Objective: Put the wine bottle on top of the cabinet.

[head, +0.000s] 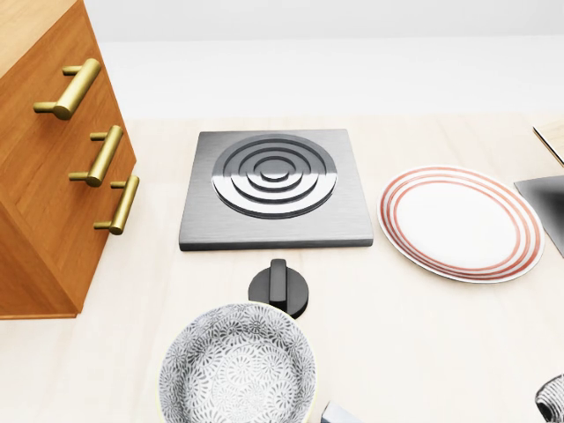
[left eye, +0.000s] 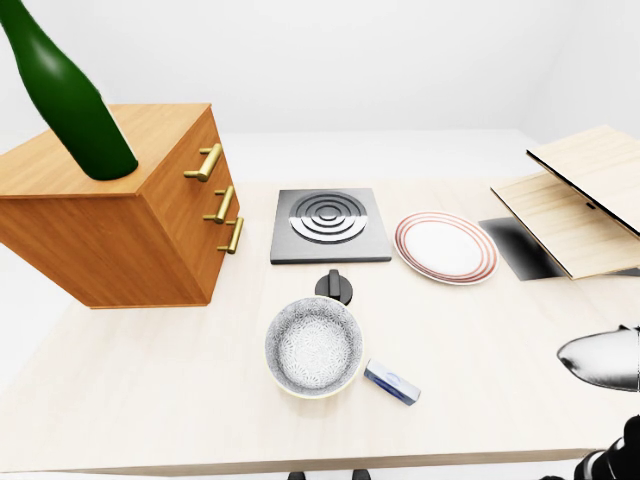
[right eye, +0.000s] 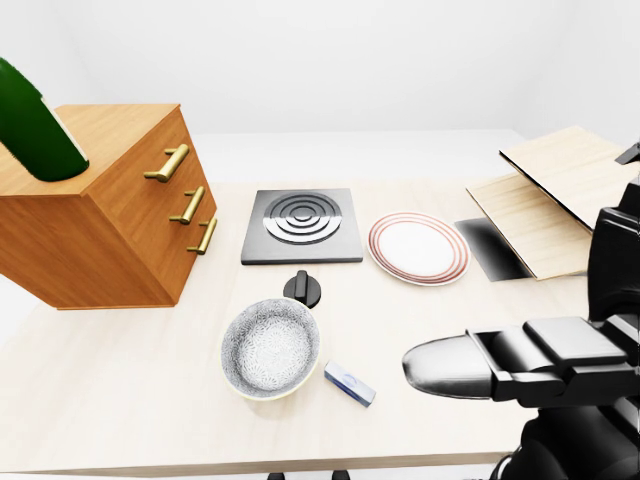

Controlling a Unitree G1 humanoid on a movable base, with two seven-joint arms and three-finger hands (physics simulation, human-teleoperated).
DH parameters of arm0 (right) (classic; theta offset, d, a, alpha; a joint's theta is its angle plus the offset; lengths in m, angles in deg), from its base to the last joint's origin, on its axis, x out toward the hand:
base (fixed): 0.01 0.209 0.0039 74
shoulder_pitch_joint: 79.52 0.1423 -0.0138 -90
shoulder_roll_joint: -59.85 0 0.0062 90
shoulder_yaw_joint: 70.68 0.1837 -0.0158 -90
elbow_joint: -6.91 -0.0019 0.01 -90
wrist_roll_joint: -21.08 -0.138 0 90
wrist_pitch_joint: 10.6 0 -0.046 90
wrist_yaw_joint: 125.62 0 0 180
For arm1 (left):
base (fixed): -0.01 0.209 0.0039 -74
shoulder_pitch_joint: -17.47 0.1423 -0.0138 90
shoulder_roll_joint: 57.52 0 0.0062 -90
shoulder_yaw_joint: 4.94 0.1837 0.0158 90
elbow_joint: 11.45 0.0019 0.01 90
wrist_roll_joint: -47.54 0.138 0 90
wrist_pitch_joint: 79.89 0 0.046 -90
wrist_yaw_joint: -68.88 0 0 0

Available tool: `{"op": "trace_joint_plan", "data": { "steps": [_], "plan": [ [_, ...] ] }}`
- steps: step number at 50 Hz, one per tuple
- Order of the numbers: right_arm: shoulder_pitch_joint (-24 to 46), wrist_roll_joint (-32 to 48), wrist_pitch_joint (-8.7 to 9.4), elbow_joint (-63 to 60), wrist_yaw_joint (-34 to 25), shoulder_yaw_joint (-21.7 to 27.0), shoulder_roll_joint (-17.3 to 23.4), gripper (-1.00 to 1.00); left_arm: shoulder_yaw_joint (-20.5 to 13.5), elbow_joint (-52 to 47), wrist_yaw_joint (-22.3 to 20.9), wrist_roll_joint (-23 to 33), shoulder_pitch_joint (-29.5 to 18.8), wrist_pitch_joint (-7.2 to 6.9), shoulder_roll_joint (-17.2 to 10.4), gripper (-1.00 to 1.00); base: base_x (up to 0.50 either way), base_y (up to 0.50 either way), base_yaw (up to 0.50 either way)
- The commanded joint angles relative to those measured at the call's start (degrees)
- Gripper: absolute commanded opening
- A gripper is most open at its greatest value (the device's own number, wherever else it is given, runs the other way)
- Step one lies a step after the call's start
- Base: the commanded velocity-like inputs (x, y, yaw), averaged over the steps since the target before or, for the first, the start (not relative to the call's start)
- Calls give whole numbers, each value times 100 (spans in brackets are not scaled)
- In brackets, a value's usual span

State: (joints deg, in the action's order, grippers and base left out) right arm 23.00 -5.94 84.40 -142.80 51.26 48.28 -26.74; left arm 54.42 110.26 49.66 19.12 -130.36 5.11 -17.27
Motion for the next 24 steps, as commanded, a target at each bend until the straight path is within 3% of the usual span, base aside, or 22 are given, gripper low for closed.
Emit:
{"op": "trace_joint_plan", "data": {
  "steps": [1,2,3,4,9,15,19,24],
  "plan": [
    [-405,-1435,0,-29,1160,-3,727,100,-1546,-5981,2015,-2614,3474,0,856,100,0,0,0],
    [-483,-1561,0,-29,1279,-33,821,100,-1452,-6217,2083,-2516,3601,0,1010,100,0,0,0],
    [-602,-1745,0,-29,1413,-18,937,100,-1210,-6681,2250,-2242,3809,0,1468,100,0,0,0],
    [-706,-1884,0,-29,1542,-31,1073,100,-1058,-6920,2240,-2090,3905,0,1751,100,0,0,0],
    [-1218,-2499,0,-29,2200,-234,1784,100,-342,-7891,2023,-1386,4058,0,2796,100,0,0,0],
    [-1420,-2807,0,-29,2564,-351,2214,100,-316,-8066,1858,-1140,3655,0,3097,100,0,0,0],
    [-1482,-2684,0,-29,2689,-669,2326,100,-115,-8474,1810,-908,3937,0,3428,100,0,0,0],
    [-1765,-2799,0,-29,2924,-798,2742,100,29,-8850,1557,-523,4281,0,3936,100,0,0,0]
  ]
}}
